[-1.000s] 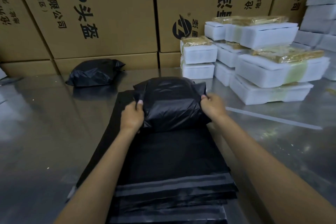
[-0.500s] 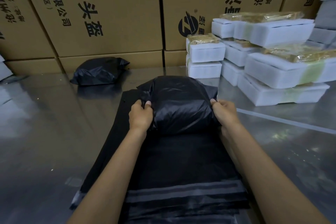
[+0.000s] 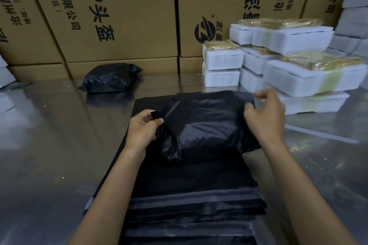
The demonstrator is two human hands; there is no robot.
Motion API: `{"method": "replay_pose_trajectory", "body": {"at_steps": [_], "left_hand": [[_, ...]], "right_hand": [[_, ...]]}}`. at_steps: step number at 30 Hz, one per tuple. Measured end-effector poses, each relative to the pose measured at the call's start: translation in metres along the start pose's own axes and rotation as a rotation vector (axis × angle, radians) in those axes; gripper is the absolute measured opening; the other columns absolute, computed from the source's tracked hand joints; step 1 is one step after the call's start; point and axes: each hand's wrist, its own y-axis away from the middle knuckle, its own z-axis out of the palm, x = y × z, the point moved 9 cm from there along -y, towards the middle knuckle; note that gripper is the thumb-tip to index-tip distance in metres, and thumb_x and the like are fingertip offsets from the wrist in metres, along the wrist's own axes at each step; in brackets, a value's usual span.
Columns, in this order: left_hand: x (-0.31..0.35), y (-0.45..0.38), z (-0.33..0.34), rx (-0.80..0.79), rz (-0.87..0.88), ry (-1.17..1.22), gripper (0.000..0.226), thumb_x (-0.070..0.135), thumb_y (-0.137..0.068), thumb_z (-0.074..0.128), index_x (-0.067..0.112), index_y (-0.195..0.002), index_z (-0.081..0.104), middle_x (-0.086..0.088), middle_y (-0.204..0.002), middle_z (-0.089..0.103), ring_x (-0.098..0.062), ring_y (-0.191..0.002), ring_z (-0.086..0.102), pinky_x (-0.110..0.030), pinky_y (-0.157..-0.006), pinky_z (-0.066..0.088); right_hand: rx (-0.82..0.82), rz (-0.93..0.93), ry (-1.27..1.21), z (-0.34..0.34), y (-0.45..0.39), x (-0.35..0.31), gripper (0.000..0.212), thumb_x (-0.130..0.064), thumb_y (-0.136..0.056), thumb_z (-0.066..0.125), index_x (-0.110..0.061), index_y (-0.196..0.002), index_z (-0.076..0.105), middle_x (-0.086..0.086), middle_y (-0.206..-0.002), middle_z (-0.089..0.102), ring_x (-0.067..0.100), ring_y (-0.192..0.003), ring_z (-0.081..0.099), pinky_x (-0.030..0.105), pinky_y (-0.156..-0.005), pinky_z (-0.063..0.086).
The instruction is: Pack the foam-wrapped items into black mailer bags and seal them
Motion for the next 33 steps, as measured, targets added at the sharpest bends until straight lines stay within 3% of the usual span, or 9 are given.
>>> {"method": "replay_pose_trajectory", "body": {"at_steps": [2, 5, 9, 12, 15, 18, 22, 27, 33], "left_hand": [[0.004, 0.0, -0.007, 0.021, -0.001, 0.107, 0.024, 0.0, -0.087, 0.068, 0.02, -0.075, 0.07, 0.008, -0.073, 0.072, -0.014, -0.078, 0.067, -0.028, -0.065, 0.052], [0.013, 0.003, -0.01, 0.027, 0.071, 0.148, 0.029, -0.008, -0.084, 0.066, 0.017, -0.069, 0.07, 0.002, -0.077, 0.071, -0.017, -0.081, 0.067, -0.031, -0.074, 0.052], [0.052, 0.015, -0.012, 0.02, 0.455, -0.017, 0.031, -0.021, -0.08, 0.06, 0.006, -0.071, 0.071, 0.001, -0.088, 0.065, 0.001, -0.082, 0.063, -0.013, -0.076, 0.048], [0.071, 0.023, -0.015, 0.038, 0.677, -0.113, 0.027, -0.015, -0.08, 0.067, 0.01, -0.071, 0.072, -0.011, -0.097, 0.054, 0.001, -0.09, 0.057, -0.011, -0.08, 0.044], [0.074, 0.023, -0.016, 0.067, 0.716, -0.142, 0.029, -0.011, -0.082, 0.068, 0.016, -0.073, 0.061, -0.003, -0.094, 0.046, -0.002, -0.083, 0.054, -0.014, -0.07, 0.045], [0.073, 0.022, -0.015, 0.102, 0.705, -0.188, 0.041, -0.011, -0.081, 0.062, 0.023, -0.081, 0.04, -0.002, -0.093, 0.041, -0.008, -0.075, 0.053, -0.018, -0.061, 0.044], [0.071, 0.023, -0.015, 0.145, 0.704, -0.193, 0.044, -0.01, -0.081, 0.06, 0.027, -0.085, 0.036, -0.01, -0.095, 0.044, -0.005, -0.072, 0.055, -0.014, -0.06, 0.045], [0.069, 0.02, -0.014, 0.122, 0.695, -0.201, 0.045, -0.004, -0.084, 0.065, 0.032, -0.086, 0.037, -0.009, -0.096, 0.046, -0.019, -0.074, 0.056, -0.029, -0.06, 0.049], [0.069, 0.019, -0.011, 0.098, 0.68, -0.21, 0.04, 0.003, -0.084, 0.072, 0.03, -0.095, 0.045, 0.0, -0.1, 0.052, -0.012, -0.069, 0.06, -0.019, -0.057, 0.047]], "right_hand": [[0.081, -0.262, -0.072, -0.011, 0.01, -0.055, 0.023, -0.016, -0.087, 0.057, -0.023, -0.108, 0.054, -0.008, -0.106, 0.053, 0.015, -0.108, 0.05, 0.022, -0.083, 0.04], [-0.181, -0.469, -0.223, 0.031, 0.024, -0.121, 0.015, -0.019, -0.091, 0.053, -0.027, -0.101, 0.06, -0.009, -0.102, 0.064, 0.006, -0.096, 0.057, 0.007, -0.079, 0.041], [-0.621, -0.443, -0.17, 0.117, 0.043, -0.151, 0.016, -0.018, -0.097, 0.059, -0.021, -0.095, 0.074, -0.008, -0.095, 0.073, 0.01, -0.094, 0.066, 0.031, -0.09, 0.053], [-0.866, -0.431, -0.055, 0.154, 0.053, -0.136, 0.017, -0.025, -0.097, 0.061, -0.021, -0.098, 0.078, -0.01, -0.095, 0.073, 0.007, -0.097, 0.065, 0.026, -0.087, 0.049], [-1.025, -0.407, -0.113, 0.165, 0.06, -0.121, 0.02, -0.022, -0.099, 0.061, -0.019, -0.112, 0.075, -0.008, -0.105, 0.074, 0.006, -0.103, 0.066, 0.018, -0.089, 0.047], [-1.029, -0.388, -0.213, 0.163, 0.058, -0.118, 0.022, -0.01, -0.095, 0.065, -0.012, -0.116, 0.074, 0.001, -0.107, 0.074, 0.007, -0.099, 0.067, 0.017, -0.087, 0.048], [-1.005, -0.347, -0.357, 0.158, 0.055, -0.121, 0.022, 0.006, -0.087, 0.068, -0.003, -0.107, 0.074, 0.0, -0.096, 0.073, -0.005, -0.081, 0.063, 0.007, -0.076, 0.046], [-0.965, -0.284, -0.44, 0.155, 0.052, -0.121, 0.011, -0.001, -0.088, 0.07, -0.002, -0.098, 0.076, 0.01, -0.095, 0.075, 0.003, -0.084, 0.066, 0.01, -0.079, 0.049], [-0.832, -0.221, -0.446, 0.161, 0.044, -0.118, 0.011, -0.009, -0.089, 0.071, -0.017, -0.082, 0.074, -0.001, -0.088, 0.076, 0.012, -0.091, 0.07, 0.027, -0.089, 0.053]]}}
